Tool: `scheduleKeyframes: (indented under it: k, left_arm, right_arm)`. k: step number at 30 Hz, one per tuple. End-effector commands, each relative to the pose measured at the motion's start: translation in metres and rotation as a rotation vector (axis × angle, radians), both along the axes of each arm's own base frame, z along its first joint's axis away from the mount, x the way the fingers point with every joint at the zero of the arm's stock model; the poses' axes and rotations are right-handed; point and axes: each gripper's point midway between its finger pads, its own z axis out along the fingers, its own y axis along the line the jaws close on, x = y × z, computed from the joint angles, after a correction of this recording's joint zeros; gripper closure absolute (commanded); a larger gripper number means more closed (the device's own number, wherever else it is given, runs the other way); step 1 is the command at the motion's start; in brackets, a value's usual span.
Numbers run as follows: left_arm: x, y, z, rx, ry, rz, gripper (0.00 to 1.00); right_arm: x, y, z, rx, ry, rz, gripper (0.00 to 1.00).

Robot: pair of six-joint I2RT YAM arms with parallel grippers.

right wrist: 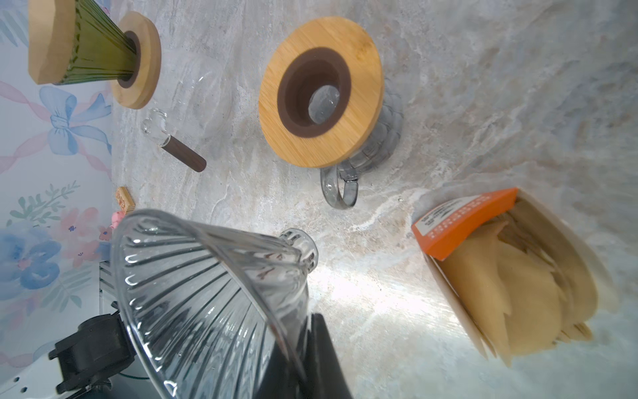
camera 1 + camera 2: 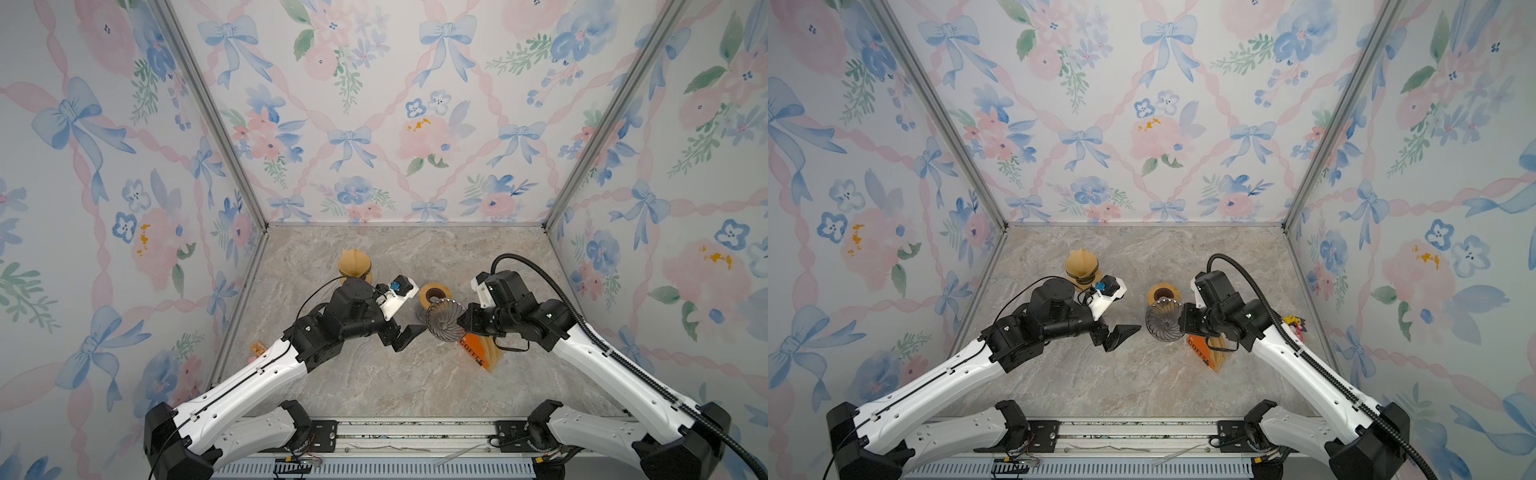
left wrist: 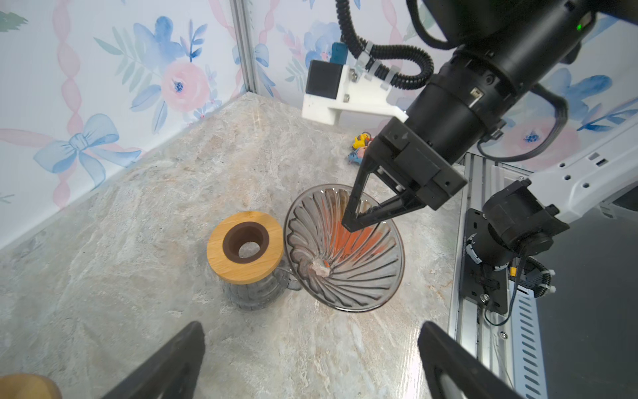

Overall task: Place the coffee filter in the dripper
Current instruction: 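Lift the glass dripper and carry it over the wooden ring with the right gripper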

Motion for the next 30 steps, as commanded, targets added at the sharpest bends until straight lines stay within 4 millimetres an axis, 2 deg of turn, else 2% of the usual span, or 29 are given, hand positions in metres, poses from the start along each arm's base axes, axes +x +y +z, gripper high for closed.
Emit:
scheduleKeyframes:
  k: [1, 9, 17, 30]
  left_arm:
    - [0.003, 0.006, 0.008, -0.033, -0.017, 0.03, 0.02]
    - [0.005, 0.007, 0.01, -0.044, -0.009, 0.03, 0.02]
    - [0.006, 0.009, 0.011, -0.048, -0.009, 0.034, 0.02]
    - [0.008, 0.011, 0.013, -0.055, -0.006, 0.038, 0.02]
  right_arm:
    - [0.016, 0.009, 0.019, 0.041, -0.039, 0.028, 0.93]
    - [0.054, 0.005, 0.028, 0.075, -0.042, -0.026, 0.94]
    - [0.086, -0.002, 0.024, 0.1, -0.027, -0.075, 0.95]
    - [0.109, 0.009, 0.01, 0.114, 0.018, -0.077, 0.95]
